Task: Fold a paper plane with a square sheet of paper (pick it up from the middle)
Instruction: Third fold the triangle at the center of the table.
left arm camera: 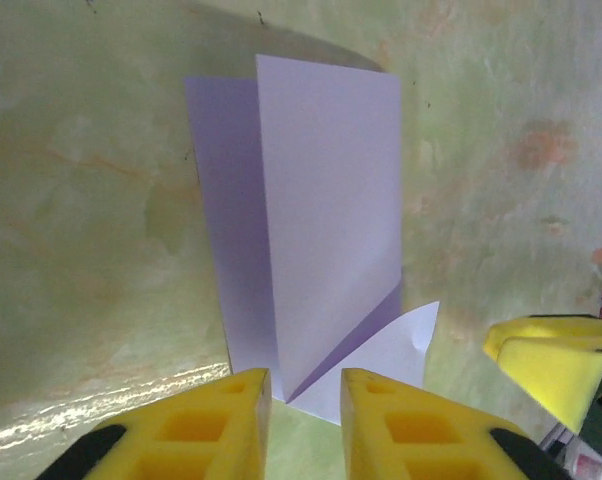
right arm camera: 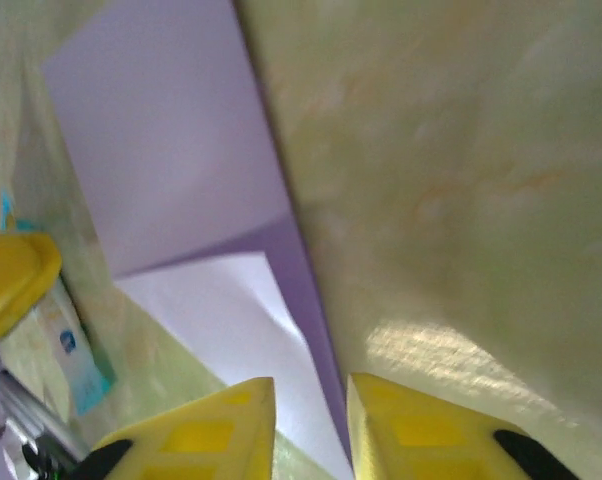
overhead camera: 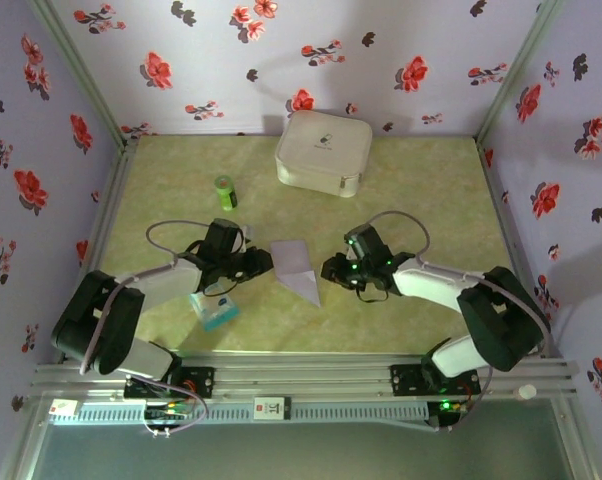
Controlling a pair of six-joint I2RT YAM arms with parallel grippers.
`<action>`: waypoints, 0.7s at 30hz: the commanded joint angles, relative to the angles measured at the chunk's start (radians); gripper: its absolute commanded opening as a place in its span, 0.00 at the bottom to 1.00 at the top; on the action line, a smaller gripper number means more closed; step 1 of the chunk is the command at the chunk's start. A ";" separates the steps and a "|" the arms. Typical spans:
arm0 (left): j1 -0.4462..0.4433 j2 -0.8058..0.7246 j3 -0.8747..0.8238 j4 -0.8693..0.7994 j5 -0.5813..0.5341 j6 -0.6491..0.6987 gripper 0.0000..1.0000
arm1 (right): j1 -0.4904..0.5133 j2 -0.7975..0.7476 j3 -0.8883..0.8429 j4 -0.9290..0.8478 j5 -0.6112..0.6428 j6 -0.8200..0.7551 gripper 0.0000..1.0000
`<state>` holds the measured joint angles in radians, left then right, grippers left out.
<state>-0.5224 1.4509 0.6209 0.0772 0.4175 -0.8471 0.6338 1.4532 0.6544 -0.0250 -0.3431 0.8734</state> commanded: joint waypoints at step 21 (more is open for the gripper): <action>0.002 0.165 0.020 0.159 0.107 -0.120 0.34 | -0.002 0.108 0.075 0.004 -0.029 -0.010 0.32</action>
<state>-0.5224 1.5913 0.6128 0.1925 0.4885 -0.9451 0.6327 1.5822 0.7288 -0.0208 -0.3851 0.8639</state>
